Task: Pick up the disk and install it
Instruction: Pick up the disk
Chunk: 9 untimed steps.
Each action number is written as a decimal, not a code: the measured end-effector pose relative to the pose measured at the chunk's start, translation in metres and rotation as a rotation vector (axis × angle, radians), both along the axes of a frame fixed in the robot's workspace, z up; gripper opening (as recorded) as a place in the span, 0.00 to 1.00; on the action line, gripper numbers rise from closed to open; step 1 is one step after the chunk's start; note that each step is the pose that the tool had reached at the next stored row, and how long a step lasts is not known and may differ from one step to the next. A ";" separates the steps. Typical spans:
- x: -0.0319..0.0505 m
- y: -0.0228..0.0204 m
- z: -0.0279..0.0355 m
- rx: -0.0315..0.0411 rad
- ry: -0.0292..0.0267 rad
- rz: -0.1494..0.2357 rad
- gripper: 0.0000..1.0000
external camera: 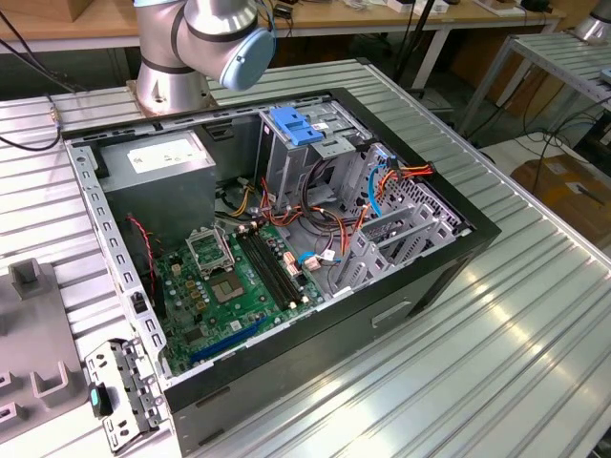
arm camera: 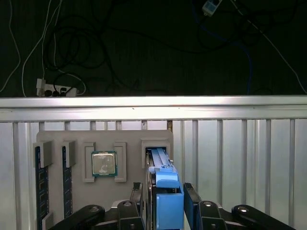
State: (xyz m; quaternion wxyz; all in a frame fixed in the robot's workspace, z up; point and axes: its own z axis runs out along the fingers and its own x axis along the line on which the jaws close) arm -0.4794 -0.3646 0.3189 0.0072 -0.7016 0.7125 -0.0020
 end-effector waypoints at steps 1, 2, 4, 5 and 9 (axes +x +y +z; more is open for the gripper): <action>0.0007 0.0000 -0.0001 -0.0001 0.0001 0.000 0.47; 0.0016 0.0004 -0.0007 -0.0001 0.0002 -0.001 0.47; 0.0030 0.0014 -0.0035 0.0000 0.0002 -0.010 0.47; 0.0032 0.0015 -0.0053 0.0000 0.0001 -0.013 0.47; 0.0035 0.0037 -0.0193 -0.0044 0.0129 -0.031 0.47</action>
